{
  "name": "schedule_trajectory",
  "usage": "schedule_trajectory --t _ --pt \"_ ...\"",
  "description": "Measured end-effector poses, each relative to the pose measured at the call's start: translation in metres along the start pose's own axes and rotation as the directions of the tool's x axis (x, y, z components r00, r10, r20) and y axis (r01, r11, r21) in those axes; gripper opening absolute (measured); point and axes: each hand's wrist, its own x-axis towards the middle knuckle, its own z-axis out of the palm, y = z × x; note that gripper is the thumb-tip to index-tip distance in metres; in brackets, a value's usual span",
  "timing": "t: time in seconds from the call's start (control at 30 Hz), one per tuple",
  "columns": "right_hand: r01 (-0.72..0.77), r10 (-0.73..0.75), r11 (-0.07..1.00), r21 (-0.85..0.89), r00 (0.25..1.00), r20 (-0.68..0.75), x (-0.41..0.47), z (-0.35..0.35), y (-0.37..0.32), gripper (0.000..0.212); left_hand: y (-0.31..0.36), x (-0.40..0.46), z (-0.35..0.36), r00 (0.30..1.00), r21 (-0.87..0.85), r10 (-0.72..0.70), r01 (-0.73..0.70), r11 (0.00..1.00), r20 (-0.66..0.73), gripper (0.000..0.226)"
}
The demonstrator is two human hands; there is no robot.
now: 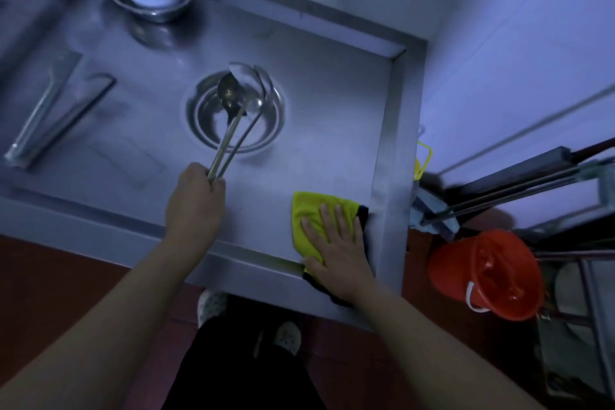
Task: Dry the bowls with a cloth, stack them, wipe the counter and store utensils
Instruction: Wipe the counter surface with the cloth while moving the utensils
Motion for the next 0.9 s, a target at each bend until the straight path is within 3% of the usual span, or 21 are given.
schedule_trajectory --t 0.13,0.27,0.6,0.77,0.9 --pt "-0.072 0.071 0.997 0.032 0.997 0.035 0.01 0.0 -0.023 0.072 -0.021 0.014 -0.025 1.0 -0.018 -0.012 0.012 1.0 -0.023 0.018" --pt "-0.055 0.055 0.998 0.03 0.998 -0.002 0.052 -0.002 -0.074 0.074 -0.05 0.038 -0.052 0.999 -0.042 -0.024 0.022 0.999 -0.033 0.019" --pt "0.217 -0.215 0.976 0.007 0.971 -0.101 0.174 -0.019 -0.239 0.067 -0.124 0.116 -0.108 0.998 -0.065 -0.024 0.02 0.998 -0.065 0.017" --pt "0.241 -0.238 0.971 0.005 0.962 -0.133 0.191 -0.028 -0.24 0.065 -0.134 0.142 -0.116 0.999 -0.06 -0.019 0.017 0.998 -0.034 0.018" --pt "0.11 -0.099 0.993 0.051 0.976 -0.192 0.169 -0.029 -0.206 0.068 -0.124 0.15 -0.105 0.999 -0.039 -0.004 0.006 0.999 0.054 0.016"
